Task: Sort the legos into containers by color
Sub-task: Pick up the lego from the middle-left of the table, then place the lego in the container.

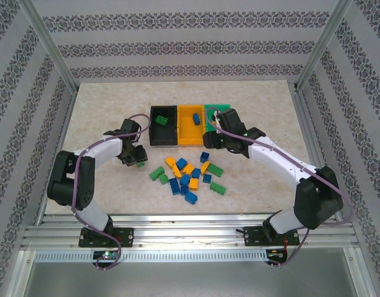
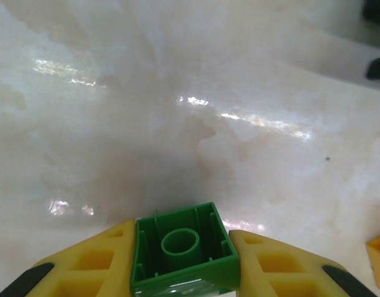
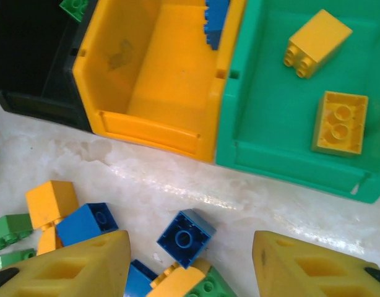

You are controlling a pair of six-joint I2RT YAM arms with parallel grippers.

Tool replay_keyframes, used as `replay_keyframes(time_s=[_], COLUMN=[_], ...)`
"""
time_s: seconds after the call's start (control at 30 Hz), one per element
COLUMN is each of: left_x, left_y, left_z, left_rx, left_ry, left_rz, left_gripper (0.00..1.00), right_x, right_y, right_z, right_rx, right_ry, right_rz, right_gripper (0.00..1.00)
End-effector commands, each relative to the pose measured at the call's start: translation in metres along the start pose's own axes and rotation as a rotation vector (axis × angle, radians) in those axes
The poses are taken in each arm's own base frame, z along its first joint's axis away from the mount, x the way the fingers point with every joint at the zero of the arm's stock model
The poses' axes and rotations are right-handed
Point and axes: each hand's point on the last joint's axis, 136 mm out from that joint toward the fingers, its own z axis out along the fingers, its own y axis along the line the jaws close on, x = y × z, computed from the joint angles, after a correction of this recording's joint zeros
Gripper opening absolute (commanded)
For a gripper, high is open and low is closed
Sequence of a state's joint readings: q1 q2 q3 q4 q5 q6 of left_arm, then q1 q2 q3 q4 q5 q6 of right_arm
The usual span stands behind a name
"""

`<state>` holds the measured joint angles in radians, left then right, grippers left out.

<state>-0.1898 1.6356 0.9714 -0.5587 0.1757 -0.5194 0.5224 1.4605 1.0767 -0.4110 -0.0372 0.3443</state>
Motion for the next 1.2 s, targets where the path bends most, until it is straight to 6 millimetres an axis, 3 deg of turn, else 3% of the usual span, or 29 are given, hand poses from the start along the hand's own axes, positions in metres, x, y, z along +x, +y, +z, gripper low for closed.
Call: replay_keyframes(time_s=[0.0, 0.17, 0.33, 0.63, 0.8, 0.93, 1.17], left_x=[-0.014, -0.045, -0.077, -0.122, -0.129, -0.124, -0.118], left_y=[-0.018, -0.056, -0.092, -0.125, -0.135, -0.141, -0.139], left_z=[-0.036, -0.074, -0.093, -0.076, -0.061, -0.059, -0.072], left_rx=[0.055, 0.167, 0.214, 0.193, 0.195, 0.25, 0.313], left_ry=[-0.077, -0.18, -0.248, -0.238, -0.22, -0.224, -0.308], left_rz=[0.038, 0.079, 0.135, 0.206, 0.217, 0.223, 0.197], left_gripper=[0.31, 0.32, 0.33, 0.43, 0.56, 0.61, 0.62], right_x=[0.012, 0.044, 0.079, 0.137, 0.168, 0.188, 0.191], right_y=[-0.008, -0.019, -0.028, -0.012, 0.003, 0.008, -0.005], right_z=[-0.003, 0.004, 0.006, -0.018, -0.028, -0.026, -0.018], right_rx=[0.015, 0.017, 0.033, -0.052, -0.121, -0.111, 0.001], right_ry=[-0.001, 0.057, 0.13, 0.246, 0.326, 0.388, 0.403], right_rz=[0.029, 0.066, 0.086, -0.012, -0.042, -0.073, -0.101], right_gripper=[0.55, 0.55, 0.55, 0.56, 0.57, 0.58, 0.58])
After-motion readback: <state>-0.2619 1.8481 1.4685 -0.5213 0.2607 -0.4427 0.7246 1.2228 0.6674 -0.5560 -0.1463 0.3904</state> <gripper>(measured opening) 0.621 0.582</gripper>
